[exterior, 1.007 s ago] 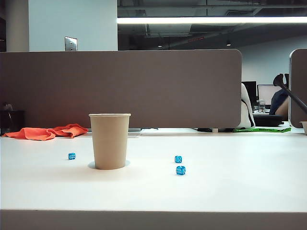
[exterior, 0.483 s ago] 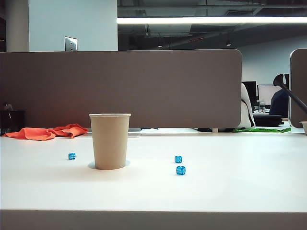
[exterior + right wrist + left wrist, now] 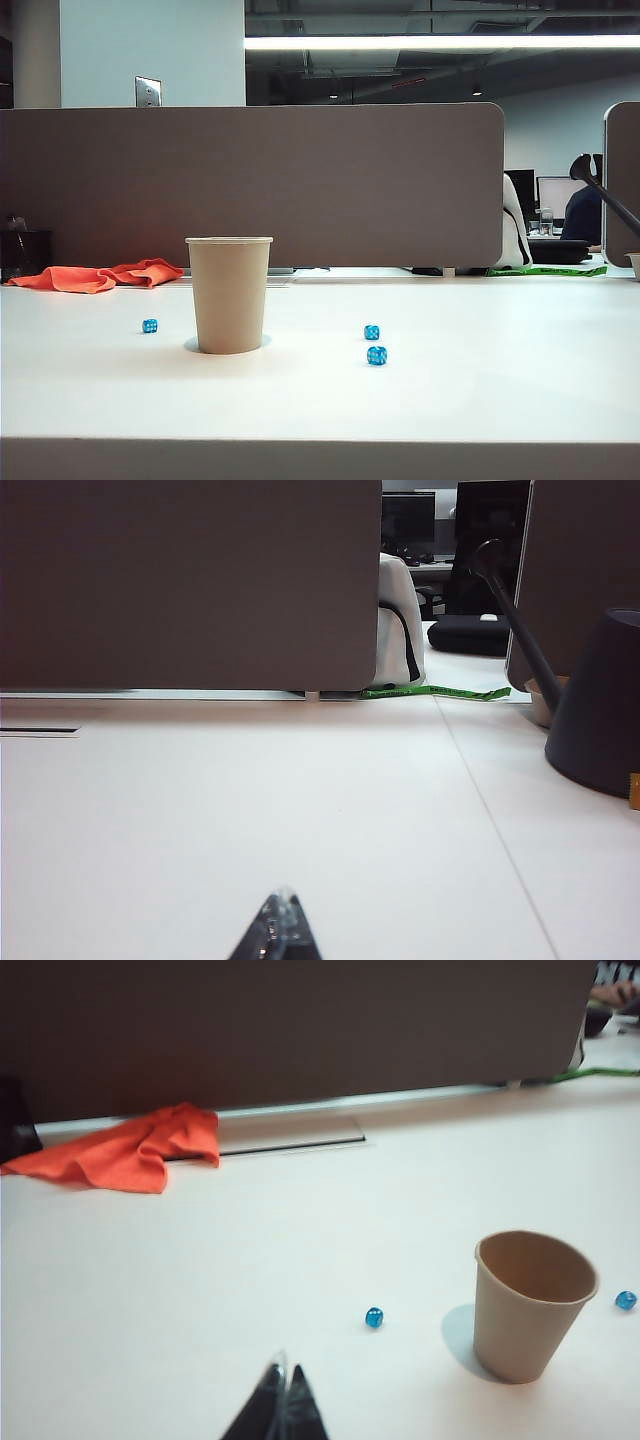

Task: Pick up the dice with a different color and drop it into the paper cup.

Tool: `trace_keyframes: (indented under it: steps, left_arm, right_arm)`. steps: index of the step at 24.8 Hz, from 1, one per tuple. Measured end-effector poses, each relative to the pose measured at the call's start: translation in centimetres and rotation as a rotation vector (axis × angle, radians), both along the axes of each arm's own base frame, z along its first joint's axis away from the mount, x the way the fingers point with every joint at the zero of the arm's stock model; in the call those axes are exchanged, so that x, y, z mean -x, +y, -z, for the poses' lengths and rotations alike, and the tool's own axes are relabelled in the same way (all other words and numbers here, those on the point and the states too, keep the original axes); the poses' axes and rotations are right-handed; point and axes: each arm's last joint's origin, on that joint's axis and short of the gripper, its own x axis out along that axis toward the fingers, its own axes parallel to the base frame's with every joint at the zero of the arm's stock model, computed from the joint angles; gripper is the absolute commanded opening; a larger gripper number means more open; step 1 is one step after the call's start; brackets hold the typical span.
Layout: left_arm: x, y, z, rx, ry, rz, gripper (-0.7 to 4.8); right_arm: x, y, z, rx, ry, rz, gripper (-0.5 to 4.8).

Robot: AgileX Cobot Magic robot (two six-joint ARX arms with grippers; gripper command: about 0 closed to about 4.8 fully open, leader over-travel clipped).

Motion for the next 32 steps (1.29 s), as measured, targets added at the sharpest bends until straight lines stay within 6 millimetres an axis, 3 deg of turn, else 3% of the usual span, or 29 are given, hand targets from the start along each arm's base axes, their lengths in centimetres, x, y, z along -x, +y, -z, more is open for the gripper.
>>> trace_keyframes:
  steps: [9, 17, 32]
  left_arm:
    - [-1.7, 0.0, 2.1, 0.026, -0.079, -0.044, -0.05]
    - [-3.3, -0.1, 6.1, 0.060, -0.092, -0.044, -0.05]
    - [-3.4, 0.0, 7.9, 0.015, 0.009, -0.075, -0.05]
  right_arm:
    - [0.0, 0.0, -0.1, 0.001, -0.008, -0.013, -0.01]
    - [0.0, 0.0, -0.1, 0.000, -0.014, -0.014, -0.01]
    - [0.0, 0.3, 0.3, 0.136, 0.016, -0.103, -0.01]
